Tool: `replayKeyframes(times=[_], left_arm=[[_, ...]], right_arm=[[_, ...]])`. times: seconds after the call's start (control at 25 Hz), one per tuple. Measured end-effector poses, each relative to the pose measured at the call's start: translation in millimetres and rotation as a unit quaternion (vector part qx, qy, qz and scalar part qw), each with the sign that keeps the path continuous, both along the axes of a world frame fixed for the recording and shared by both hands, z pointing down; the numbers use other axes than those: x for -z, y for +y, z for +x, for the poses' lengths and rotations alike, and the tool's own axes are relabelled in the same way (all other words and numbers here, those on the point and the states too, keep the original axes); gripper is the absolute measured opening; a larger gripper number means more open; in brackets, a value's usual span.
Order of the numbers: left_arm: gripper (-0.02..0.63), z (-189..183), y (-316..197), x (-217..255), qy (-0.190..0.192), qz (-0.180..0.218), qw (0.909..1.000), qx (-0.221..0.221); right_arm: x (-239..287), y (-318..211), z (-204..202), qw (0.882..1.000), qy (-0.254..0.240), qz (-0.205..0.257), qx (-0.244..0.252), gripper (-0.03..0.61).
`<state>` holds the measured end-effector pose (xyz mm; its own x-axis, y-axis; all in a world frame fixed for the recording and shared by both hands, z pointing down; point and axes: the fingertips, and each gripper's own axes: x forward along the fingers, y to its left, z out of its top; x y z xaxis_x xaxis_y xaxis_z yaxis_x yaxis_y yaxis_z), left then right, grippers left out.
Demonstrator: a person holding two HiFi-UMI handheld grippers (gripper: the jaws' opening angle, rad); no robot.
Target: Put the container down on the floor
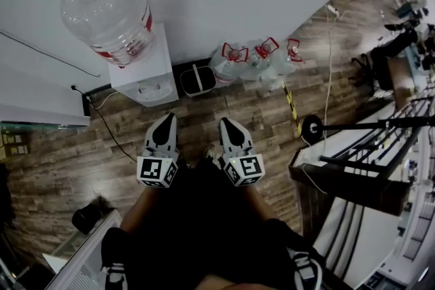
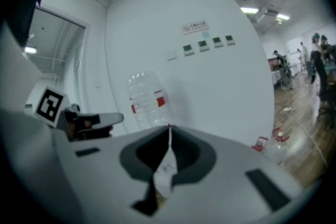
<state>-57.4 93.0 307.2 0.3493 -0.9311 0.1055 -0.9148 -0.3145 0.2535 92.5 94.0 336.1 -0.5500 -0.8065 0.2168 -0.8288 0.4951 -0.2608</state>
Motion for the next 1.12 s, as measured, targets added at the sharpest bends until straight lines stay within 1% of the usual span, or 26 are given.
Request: replayKeyframes(times=[0.08, 0.2, 0.32, 0.52, 1.12], left_arm=[[0.028, 6.2, 3.2, -2.8, -0.001, -0.002, 1.0000, 0.000], [0.028, 13.0, 7.2, -4.7, -0.007, -0.004, 1.0000, -0.004], [0.028, 16.6, 8.0, -6.2, -0.003, -0.006, 1.0000, -0.002], [0.028, 24.4, 9.8, -5.7, -0.005, -0.005, 0.9999, -0.008], [0.028, 26.3, 6.1, -8.8, -0.007, -0.009, 0.9998, -0.015]], right_arm=[[2.2, 1.5, 6.3, 1.000, -0.005, 0.012, 0.003, 0.037], [4.5, 3.0, 10.5, 1.000, -0.014, 0.013, 0.000, 0.034], [3.5, 5.1, 12.3, 1.000, -0.012, 0.015, 0.000, 0.034], [-0.5, 10.4, 10.6, 1.000, -0.011, -0.001, 0.006, 0.032], [-10.9, 9.2, 9.4, 1.000, -0.009, -0.016, 0.005, 0.032]])
